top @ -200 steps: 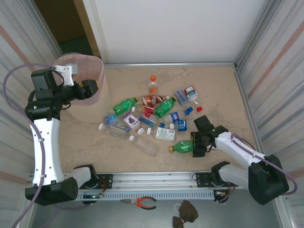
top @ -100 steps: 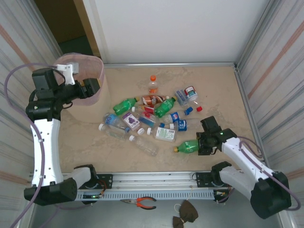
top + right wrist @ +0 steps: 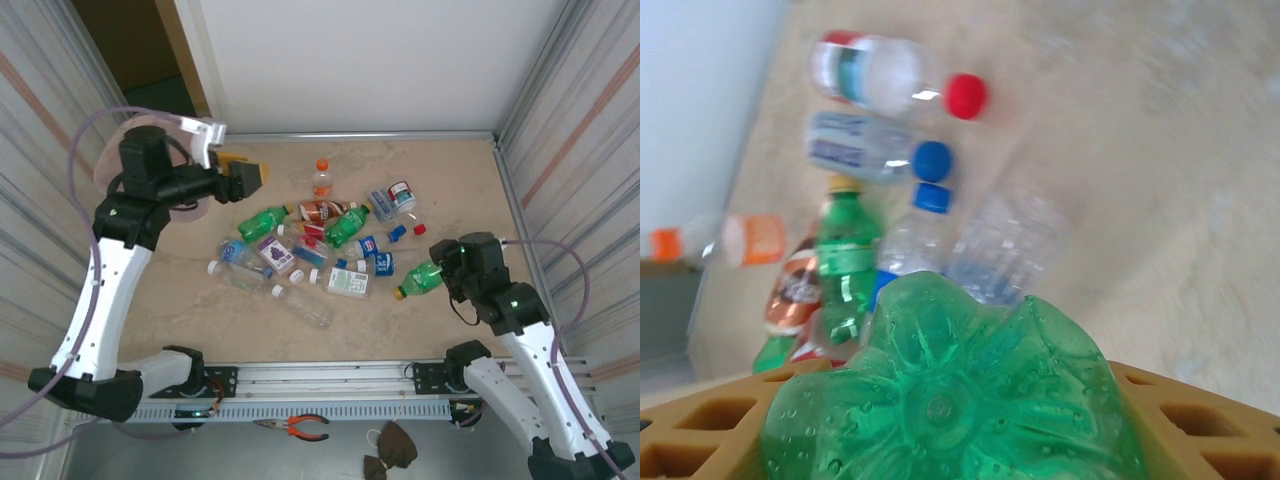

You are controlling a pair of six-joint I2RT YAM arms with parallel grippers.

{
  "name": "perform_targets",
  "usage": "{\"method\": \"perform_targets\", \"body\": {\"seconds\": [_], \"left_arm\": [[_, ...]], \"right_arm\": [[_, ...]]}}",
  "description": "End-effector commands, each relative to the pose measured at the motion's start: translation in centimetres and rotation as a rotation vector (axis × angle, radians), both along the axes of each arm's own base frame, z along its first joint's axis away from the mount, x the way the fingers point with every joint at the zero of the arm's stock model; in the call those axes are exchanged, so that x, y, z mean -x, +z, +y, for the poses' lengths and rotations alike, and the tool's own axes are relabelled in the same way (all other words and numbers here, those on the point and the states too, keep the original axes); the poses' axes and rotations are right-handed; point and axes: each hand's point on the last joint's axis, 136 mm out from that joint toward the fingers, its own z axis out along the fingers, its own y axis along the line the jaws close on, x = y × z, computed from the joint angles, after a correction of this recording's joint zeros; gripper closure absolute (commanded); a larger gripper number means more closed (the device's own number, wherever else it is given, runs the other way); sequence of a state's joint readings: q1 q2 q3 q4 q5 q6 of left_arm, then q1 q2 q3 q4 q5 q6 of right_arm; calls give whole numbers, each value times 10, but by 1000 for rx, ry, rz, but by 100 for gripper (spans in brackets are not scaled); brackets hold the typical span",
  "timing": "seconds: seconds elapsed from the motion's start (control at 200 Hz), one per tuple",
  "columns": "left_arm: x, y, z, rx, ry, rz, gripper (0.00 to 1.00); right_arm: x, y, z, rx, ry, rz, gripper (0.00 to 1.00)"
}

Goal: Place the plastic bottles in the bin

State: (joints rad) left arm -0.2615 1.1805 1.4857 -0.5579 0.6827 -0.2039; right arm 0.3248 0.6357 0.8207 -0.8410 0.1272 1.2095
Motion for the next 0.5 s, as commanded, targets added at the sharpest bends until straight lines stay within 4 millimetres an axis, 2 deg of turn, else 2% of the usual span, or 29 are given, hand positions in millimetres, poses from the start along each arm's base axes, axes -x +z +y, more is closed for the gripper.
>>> {"method": "perform_targets", "body": {"seconds": [0.0,0.205,0.326,0.491], "left_arm": [[8,13,-31,-22,-120,-124,26],[42,6,-96,-10,-393,-224,26],[66,1,-129,0,-534,-280,24],[88,-9,-162,0,-655,-297,22]], "right_arm": [[-13,52,14,170,248,-240,44],[-13,122,60,215,564,-535,45],[-11,149,77,215,671,-619,45],[-4,190,98,156,771,-761,45]]}}
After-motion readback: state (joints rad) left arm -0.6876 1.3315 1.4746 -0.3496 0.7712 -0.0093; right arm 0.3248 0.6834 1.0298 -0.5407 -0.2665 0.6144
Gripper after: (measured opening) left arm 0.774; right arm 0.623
